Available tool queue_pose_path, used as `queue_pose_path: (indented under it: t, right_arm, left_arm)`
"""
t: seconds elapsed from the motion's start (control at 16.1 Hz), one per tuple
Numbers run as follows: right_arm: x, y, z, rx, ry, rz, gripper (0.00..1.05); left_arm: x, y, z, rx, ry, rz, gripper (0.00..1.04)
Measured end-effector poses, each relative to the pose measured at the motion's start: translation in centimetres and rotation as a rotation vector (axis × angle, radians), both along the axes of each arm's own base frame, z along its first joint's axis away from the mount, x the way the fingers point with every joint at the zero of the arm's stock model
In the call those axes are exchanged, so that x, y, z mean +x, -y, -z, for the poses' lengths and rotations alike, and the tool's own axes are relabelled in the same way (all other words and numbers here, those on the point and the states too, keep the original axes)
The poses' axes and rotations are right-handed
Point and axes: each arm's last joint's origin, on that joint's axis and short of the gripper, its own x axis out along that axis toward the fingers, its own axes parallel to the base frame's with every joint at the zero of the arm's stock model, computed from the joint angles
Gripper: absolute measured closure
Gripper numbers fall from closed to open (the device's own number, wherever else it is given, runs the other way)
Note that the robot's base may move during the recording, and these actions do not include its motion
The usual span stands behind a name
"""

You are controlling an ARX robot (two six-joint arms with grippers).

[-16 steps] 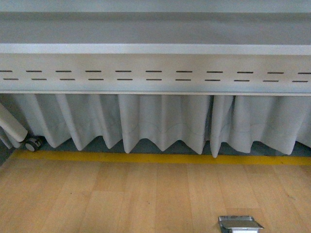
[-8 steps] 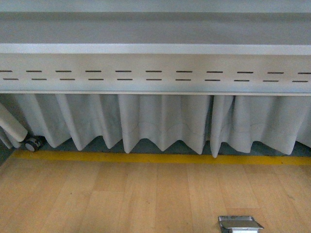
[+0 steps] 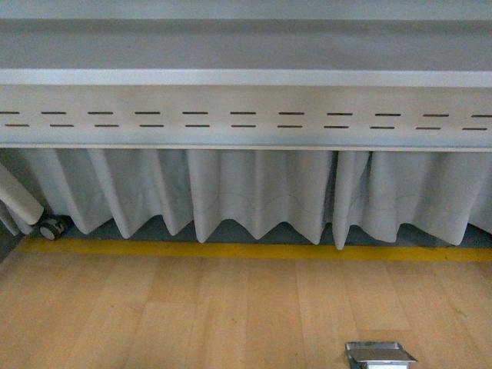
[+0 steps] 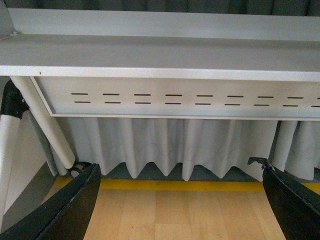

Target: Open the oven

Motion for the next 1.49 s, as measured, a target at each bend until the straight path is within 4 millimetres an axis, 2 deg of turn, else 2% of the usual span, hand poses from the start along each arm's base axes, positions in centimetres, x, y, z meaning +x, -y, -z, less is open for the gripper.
queue_pose_path:
  t: [1.49]
  right_arm:
    - [0.00,0.00,0.00,0.000,0.000,0.000,0.06]
  left_arm:
    - [0.00,0.00,0.00,0.000,0.000,0.000,0.07]
